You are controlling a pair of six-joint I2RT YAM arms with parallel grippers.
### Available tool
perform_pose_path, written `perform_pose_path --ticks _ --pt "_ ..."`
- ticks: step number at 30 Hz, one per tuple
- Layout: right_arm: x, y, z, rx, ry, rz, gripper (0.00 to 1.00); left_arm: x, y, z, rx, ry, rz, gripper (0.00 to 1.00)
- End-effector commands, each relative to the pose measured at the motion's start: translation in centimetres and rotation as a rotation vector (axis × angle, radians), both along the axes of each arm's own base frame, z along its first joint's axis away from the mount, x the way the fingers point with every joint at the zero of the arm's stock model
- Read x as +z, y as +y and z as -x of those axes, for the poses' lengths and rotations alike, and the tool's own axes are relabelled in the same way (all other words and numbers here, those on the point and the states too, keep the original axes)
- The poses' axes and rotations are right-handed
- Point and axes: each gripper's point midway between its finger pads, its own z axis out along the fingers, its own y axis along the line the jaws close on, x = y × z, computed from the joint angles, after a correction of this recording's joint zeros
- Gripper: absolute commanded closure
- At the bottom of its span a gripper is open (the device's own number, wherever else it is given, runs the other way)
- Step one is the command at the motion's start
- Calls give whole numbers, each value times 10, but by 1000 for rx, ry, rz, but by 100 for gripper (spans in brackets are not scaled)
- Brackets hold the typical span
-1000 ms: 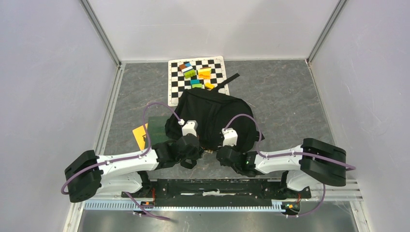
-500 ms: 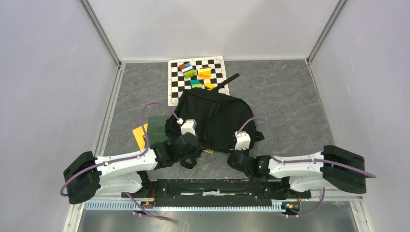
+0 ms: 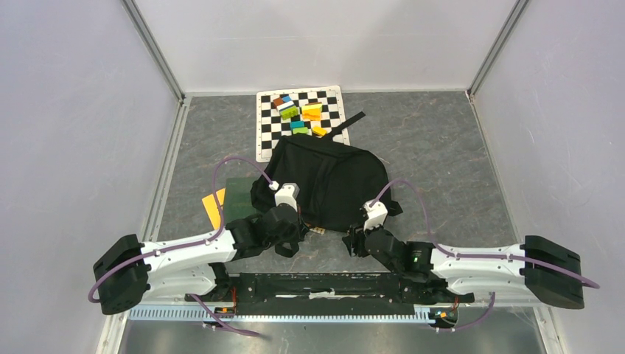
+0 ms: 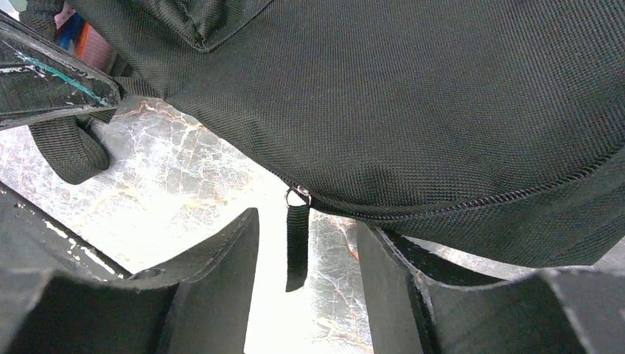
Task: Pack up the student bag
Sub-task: Unzip the student bag at the center of the board.
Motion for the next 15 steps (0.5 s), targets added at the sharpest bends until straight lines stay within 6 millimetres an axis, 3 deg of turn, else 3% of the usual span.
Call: perform_pose_path --ticks 1,8,13,15 --pt "7 3 -9 4 -43 -8 44 7 -1 -6 -5 -43 14 98" --pt "-2 10 -14 -5 -22 54 59 9 -3 -6 -9 -46 18 98" --pt "1 11 -21 -85 -5 44 98 8 1 -7 5 -46 8 98" --pt "1 6 -23 -118 -7 38 100 7 4 -8 21 -42 -2 98"
